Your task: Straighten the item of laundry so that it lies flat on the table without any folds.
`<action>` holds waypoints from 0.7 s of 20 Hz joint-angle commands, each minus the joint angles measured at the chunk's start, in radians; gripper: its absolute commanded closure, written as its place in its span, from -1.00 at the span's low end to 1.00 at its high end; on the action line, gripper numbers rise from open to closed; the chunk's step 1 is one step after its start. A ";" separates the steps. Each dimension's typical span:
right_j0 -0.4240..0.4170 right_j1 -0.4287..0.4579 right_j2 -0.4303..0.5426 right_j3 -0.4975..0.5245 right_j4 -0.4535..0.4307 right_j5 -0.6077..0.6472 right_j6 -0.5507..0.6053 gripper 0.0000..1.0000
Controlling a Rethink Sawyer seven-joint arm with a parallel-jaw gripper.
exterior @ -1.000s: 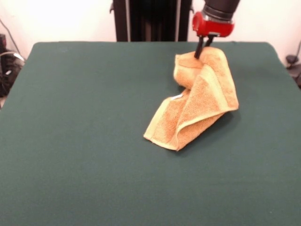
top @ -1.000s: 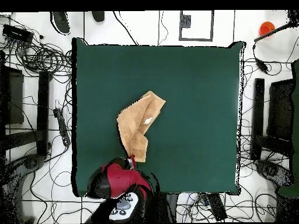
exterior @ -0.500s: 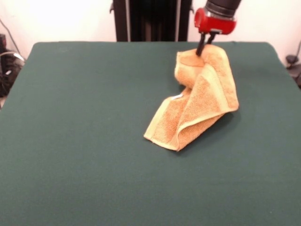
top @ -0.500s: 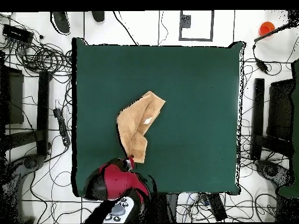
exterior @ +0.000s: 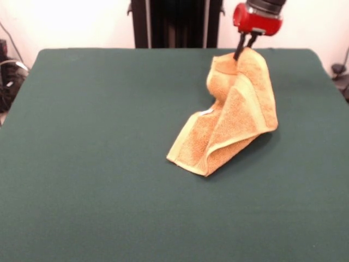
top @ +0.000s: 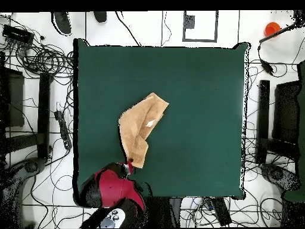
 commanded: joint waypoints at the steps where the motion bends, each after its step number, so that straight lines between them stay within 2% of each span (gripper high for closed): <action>1: 0.058 0.060 0.000 0.025 0.122 0.080 0.319 1.00; 14: 0.137 0.175 -0.025 0.018 0.289 -0.049 0.377 1.00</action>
